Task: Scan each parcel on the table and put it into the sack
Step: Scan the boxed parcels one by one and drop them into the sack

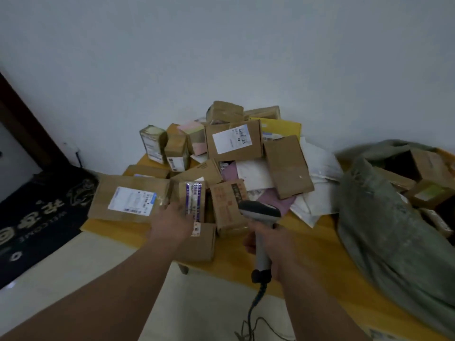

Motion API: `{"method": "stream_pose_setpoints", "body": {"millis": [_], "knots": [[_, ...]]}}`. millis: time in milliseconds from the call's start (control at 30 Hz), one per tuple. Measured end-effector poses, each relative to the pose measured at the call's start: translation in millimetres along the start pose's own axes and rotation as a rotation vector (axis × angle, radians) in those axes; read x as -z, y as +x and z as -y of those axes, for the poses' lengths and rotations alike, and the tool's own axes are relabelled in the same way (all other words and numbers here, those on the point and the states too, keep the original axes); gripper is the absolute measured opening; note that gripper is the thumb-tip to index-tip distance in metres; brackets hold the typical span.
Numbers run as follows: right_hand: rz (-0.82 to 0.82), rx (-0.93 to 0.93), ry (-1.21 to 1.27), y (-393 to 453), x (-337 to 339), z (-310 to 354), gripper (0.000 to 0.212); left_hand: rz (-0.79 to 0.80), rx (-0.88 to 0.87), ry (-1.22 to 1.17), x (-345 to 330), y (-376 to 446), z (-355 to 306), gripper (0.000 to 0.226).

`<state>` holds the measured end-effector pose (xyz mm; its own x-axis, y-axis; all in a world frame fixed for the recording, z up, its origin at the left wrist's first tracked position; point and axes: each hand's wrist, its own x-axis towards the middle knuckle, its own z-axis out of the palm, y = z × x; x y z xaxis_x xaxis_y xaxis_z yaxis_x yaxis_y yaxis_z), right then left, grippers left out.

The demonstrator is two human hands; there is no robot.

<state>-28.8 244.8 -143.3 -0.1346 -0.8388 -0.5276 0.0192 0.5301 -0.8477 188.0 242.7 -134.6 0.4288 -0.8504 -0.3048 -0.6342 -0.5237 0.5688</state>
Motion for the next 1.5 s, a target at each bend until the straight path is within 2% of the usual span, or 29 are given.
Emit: {"method": "stream_pose_setpoints", "body": {"millis": [133,333,400,467,533,667,800,933,1200,1367,1500], "knots": [[-0.003,-0.025,-0.059,6,-30,-18,0.022,0.056,0.126,-0.109,1,7,33,0.047],[0.066,-0.054,-0.172,3,-62,-40,0.013,0.180,0.243,-0.297,-7,15,66,0.017],[0.109,-0.082,-0.218,-1,-72,-48,0.004,0.253,0.232,-0.337,-12,19,76,0.023],[0.137,-0.069,-0.264,-1,-80,-57,0.008,0.304,0.247,-0.348,-17,22,83,0.037],[0.147,-0.043,-0.286,0,-85,-61,0.010,0.326,0.275,-0.360,-18,23,85,0.039],[0.154,0.006,-0.309,-2,-93,-62,0.015,0.302,0.325,-0.383,-20,22,84,0.027],[0.132,0.015,-0.322,-3,-90,-61,0.016,0.280,0.374,-0.412,-21,17,84,0.032],[0.158,0.028,-0.306,-8,-81,-58,0.016,0.186,0.436,-0.455,-25,9,87,0.030],[0.207,0.163,-0.164,-28,-44,-39,0.011,0.078,0.458,-0.714,-12,-27,66,0.040],[0.203,0.215,-0.112,-39,-6,-24,0.018,0.067,0.388,-0.856,-14,-52,34,0.040],[0.145,0.237,-0.076,-44,37,-15,0.013,0.054,0.262,-0.937,-26,-75,1,0.038]]}}
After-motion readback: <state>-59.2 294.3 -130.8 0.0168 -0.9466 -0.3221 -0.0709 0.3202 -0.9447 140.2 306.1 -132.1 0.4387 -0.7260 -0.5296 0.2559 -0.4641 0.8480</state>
